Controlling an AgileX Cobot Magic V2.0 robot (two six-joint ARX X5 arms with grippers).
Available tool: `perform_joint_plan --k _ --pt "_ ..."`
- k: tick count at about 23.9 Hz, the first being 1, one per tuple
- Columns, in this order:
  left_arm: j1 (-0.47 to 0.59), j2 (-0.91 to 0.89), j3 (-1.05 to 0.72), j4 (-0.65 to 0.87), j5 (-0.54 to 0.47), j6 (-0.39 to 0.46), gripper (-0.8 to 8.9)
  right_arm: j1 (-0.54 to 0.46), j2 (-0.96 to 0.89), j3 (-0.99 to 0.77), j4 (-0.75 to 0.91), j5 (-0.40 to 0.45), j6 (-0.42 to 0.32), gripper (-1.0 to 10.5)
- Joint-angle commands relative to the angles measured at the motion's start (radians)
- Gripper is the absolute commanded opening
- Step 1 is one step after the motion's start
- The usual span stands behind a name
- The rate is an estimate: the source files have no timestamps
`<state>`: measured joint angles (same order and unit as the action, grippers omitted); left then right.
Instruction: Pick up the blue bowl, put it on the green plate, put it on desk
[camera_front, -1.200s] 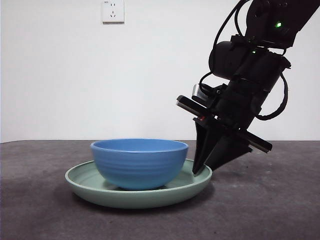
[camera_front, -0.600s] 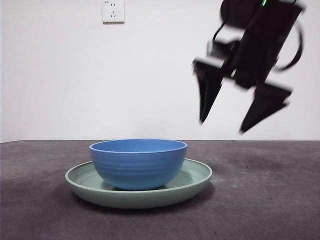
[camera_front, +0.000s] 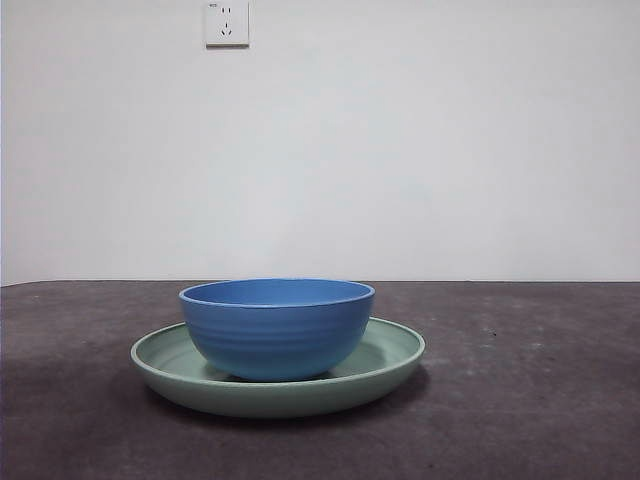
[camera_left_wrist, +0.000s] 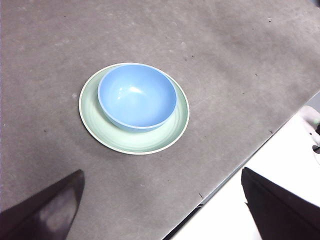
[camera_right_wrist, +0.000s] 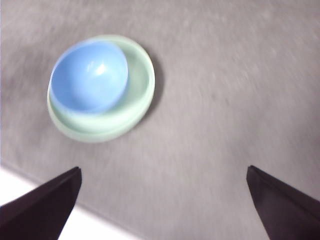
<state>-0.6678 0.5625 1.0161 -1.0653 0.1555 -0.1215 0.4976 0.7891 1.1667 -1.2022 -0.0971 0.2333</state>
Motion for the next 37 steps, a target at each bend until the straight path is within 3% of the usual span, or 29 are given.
perform_joint_plan --k 1,5,13,15,17,18,19,20,37 --pt "-0.005 0.003 0.022 0.010 0.002 -0.003 5.00 0.008 -0.079 0.019 -0.089 0.004 -0.027 5.8" --pt "-0.005 0.003 0.022 0.011 0.002 -0.003 5.00 0.008 -0.193 0.018 -0.191 0.004 -0.032 5.8" --pt "-0.005 0.003 0.022 0.010 0.002 -0.003 4.99 0.008 -0.236 0.017 -0.183 -0.005 -0.032 5.8" --pt "-0.005 0.003 0.022 0.010 0.002 -0.003 4.79 0.008 -0.236 0.017 -0.182 -0.007 -0.031 4.9" --pt "-0.005 0.003 0.022 0.010 0.002 0.000 2.73 0.008 -0.236 0.017 -0.182 -0.007 -0.031 1.7" --pt "-0.005 0.003 0.022 0.010 0.002 0.002 1.08 0.008 -0.236 0.017 -0.182 -0.007 -0.031 0.0" --pt "-0.005 0.003 0.022 0.011 0.002 0.000 -0.13 0.008 -0.236 0.017 -0.181 -0.006 -0.031 0.2" --pt "-0.005 0.003 0.022 0.012 0.002 0.000 0.29 0.008 -0.236 0.017 -0.178 -0.007 -0.031 0.3" --pt "-0.005 0.003 0.022 0.012 0.002 0.000 0.26 0.008 -0.236 0.018 -0.167 -0.006 -0.032 0.3"
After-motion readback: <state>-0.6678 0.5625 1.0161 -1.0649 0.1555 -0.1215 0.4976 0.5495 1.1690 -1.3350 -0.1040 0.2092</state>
